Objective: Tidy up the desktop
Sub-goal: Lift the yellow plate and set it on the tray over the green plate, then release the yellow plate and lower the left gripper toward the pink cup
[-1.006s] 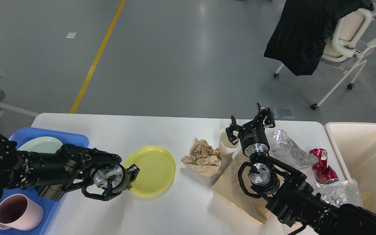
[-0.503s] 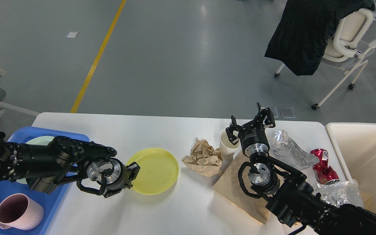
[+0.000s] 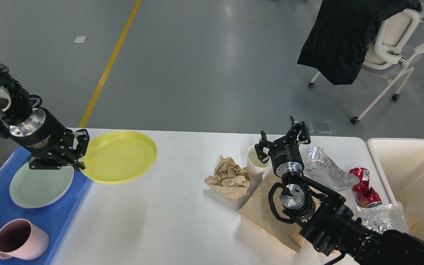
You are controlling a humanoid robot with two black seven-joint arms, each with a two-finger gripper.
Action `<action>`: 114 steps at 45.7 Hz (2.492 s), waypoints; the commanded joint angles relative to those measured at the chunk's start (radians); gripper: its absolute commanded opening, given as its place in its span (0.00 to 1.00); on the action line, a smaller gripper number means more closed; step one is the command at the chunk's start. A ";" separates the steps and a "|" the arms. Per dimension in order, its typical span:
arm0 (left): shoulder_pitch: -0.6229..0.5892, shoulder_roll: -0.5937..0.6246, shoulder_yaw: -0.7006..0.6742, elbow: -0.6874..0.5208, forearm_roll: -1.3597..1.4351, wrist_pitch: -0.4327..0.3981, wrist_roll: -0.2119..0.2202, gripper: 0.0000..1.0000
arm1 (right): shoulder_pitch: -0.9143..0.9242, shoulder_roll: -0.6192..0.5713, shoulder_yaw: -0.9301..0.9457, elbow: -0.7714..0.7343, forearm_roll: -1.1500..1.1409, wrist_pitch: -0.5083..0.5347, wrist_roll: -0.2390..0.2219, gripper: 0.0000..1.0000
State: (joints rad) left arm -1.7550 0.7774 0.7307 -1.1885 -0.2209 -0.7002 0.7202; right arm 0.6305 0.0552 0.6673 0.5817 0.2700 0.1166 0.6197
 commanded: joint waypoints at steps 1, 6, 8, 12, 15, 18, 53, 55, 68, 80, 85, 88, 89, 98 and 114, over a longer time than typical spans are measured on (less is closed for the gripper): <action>-0.072 0.086 0.076 0.003 0.028 -0.064 0.007 0.00 | 0.000 0.000 0.000 0.000 0.000 0.000 0.000 1.00; -0.057 0.138 0.079 0.003 0.093 -0.059 0.005 0.00 | 0.000 0.000 0.000 0.001 0.000 0.000 0.000 1.00; -0.044 0.154 0.081 0.003 0.112 -0.051 0.002 0.00 | 0.000 -0.001 0.000 0.001 0.000 0.000 0.000 1.00; 0.011 0.195 0.081 0.009 0.121 -0.018 0.001 0.00 | 0.000 0.000 0.000 0.000 0.000 0.000 0.000 1.00; 0.040 0.229 0.081 0.010 0.121 0.028 -0.004 0.00 | 0.000 0.000 0.000 0.000 0.000 0.000 0.000 1.00; 0.075 0.266 0.081 0.014 0.121 0.080 -0.008 0.00 | 0.000 0.000 0.000 0.000 0.000 0.000 0.000 1.00; 0.356 0.243 0.004 0.032 0.118 0.662 -0.153 0.00 | 0.000 0.000 0.000 0.000 0.000 0.000 0.000 1.00; 0.365 0.238 -0.002 0.015 0.114 0.712 -0.156 0.00 | 0.000 0.000 0.000 0.000 0.000 0.000 0.000 1.00; 0.445 0.200 -0.071 -0.072 0.107 1.047 -0.202 0.00 | 0.000 0.000 0.000 0.000 0.000 0.000 0.000 1.00; 0.560 0.122 -0.195 -0.069 0.081 1.281 -0.209 0.00 | 0.000 0.000 0.000 0.001 0.000 0.000 0.000 1.00; 0.597 0.092 -0.244 -0.062 0.081 1.325 -0.209 0.00 | 0.000 0.000 0.000 0.001 0.000 0.000 0.000 1.00; 0.606 0.088 -0.254 -0.057 0.081 1.326 -0.209 0.00 | 0.000 0.000 0.000 0.001 0.000 0.000 0.000 1.00; 0.608 0.088 -0.254 -0.056 0.081 1.326 -0.209 0.00 | 0.000 0.000 0.000 0.001 0.000 0.000 0.000 1.00; 0.612 0.074 -0.254 -0.039 0.080 1.328 -0.214 0.02 | 0.000 -0.002 0.000 0.001 0.000 0.000 0.000 1.00; 0.687 0.002 -0.255 0.064 0.083 1.329 -0.212 0.29 | 0.000 0.000 0.000 0.000 0.000 0.000 0.000 1.00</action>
State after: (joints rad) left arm -1.0874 0.8049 0.4755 -1.1526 -0.1398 0.6285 0.5068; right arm 0.6305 0.0550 0.6673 0.5827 0.2700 0.1166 0.6197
